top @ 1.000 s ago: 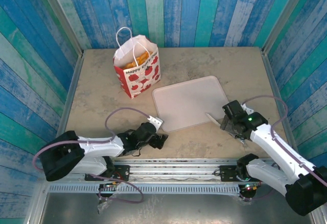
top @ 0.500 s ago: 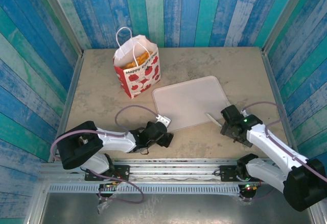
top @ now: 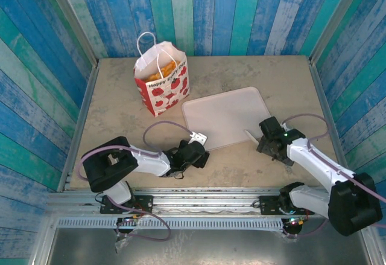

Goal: Take the fake bread out of the paper bag

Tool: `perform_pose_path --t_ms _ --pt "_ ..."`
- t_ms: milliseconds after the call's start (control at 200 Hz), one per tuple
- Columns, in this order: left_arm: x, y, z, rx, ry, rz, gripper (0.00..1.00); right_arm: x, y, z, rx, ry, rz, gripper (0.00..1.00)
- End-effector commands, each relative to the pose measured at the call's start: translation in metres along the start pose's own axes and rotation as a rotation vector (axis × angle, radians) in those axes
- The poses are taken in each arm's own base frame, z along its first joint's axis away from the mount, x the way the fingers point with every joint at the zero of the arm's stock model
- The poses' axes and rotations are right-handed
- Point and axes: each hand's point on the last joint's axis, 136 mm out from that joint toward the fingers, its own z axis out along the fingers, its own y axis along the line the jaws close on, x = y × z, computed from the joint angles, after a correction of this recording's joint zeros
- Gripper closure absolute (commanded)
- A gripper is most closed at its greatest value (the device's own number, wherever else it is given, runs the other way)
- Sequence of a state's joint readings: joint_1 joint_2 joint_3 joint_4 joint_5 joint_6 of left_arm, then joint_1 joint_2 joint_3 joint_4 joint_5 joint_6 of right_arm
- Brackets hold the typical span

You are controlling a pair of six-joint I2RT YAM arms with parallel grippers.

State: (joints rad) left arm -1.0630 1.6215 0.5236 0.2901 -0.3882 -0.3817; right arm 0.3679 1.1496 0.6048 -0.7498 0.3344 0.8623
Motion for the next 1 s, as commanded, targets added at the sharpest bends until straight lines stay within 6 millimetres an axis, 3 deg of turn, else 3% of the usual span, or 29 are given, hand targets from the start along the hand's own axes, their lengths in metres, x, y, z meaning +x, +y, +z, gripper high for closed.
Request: perform_pose_path --t_ms 0,240,501,756,997 --pt "0.022 0.003 0.011 -0.031 0.074 0.053 0.17 -0.002 0.004 0.010 0.004 0.012 -0.031 0.00" --pt "0.009 0.002 0.029 -0.072 0.055 0.093 0.22 -0.014 0.017 0.019 -0.039 0.032 -0.039 0.00" --pt "-0.001 0.015 0.040 -0.111 0.054 0.101 0.23 -0.029 0.038 0.019 -0.110 0.027 -0.084 0.00" --pt "0.001 0.031 0.040 -0.157 0.063 0.112 0.23 -0.048 0.043 0.007 -0.128 -0.010 -0.116 0.00" --pt "-0.011 0.038 0.043 -0.192 0.040 0.140 0.18 -0.069 0.057 -0.013 -0.193 -0.064 -0.130 0.00"
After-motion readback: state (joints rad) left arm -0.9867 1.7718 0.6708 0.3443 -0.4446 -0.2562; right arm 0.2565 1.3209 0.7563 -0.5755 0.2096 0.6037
